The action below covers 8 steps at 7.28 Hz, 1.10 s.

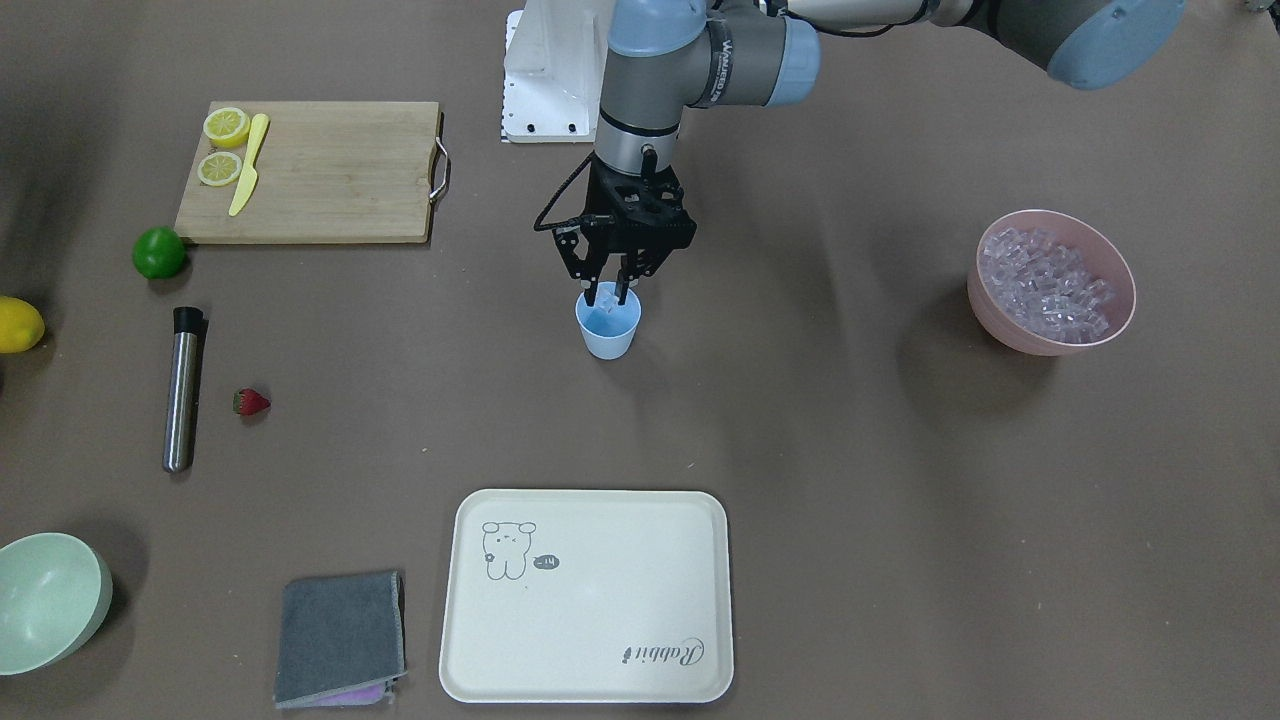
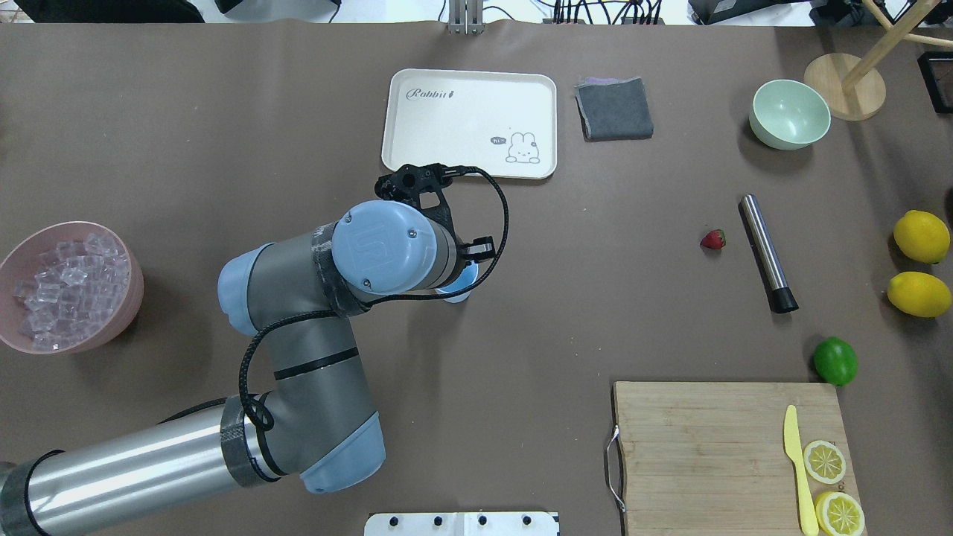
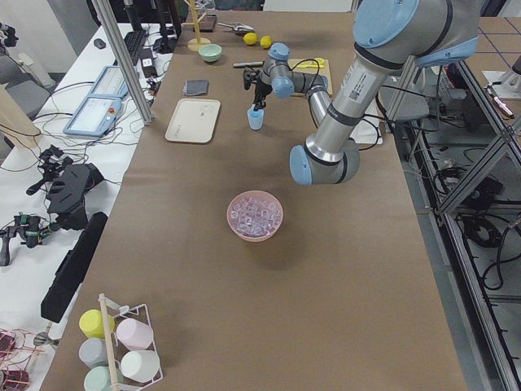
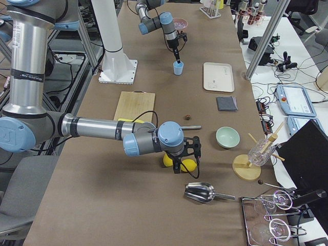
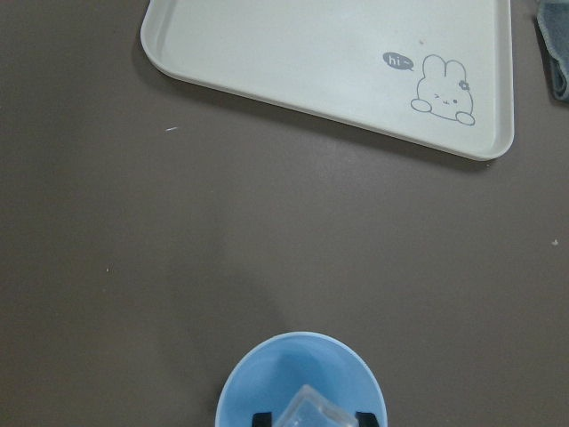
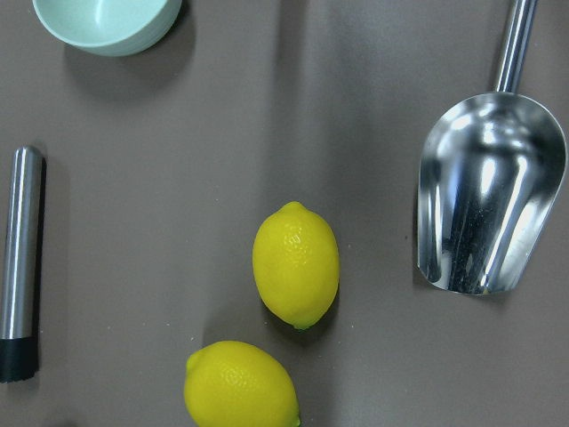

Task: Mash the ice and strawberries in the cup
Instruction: 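Carry the ice cube with the left gripper over the light-blue cup, then open the left gripper to drop the cube into the cup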

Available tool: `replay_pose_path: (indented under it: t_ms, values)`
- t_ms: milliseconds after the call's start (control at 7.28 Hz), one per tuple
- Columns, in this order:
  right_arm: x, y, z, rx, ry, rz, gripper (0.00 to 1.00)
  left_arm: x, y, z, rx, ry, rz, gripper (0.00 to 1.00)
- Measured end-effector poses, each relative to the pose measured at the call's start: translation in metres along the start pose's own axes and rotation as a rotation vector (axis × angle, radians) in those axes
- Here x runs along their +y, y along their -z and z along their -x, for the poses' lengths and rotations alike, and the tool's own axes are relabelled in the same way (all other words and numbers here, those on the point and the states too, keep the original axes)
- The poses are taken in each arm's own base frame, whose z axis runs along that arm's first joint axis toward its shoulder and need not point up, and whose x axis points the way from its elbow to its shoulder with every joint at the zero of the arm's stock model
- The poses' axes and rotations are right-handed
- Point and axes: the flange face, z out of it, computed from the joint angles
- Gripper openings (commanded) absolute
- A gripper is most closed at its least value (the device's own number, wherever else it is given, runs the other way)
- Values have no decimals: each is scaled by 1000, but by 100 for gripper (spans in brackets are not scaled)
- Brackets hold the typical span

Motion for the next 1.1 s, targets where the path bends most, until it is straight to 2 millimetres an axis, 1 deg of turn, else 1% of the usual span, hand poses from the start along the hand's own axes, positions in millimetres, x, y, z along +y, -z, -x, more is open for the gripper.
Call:
replay_pose_path:
  t_ms: [275,412,549,687,824,961,1099]
  values:
    - [-1,0,0,0,1,-1,100,-1,-1,1,-4,-9,-1,98]
    - [-2,0,0,1,2,-2,100,-2,2,1,0,-11,-1,97]
    - [-4,1,1,2,4,-3,100,-10,16,1,11,-20,3,98]
    - [-6,1,2,2,5,-5,100,-27,39,7,3,-42,14,97]
    - [-7,1,2,1,5,-4,100,-45,65,27,-29,-78,26,97]
    - [-8,1,2,-2,4,-4,100,-62,85,59,-62,-125,30,97]
    - [-8,1,3,-3,4,-5,100,-82,96,99,-106,-173,33,97]
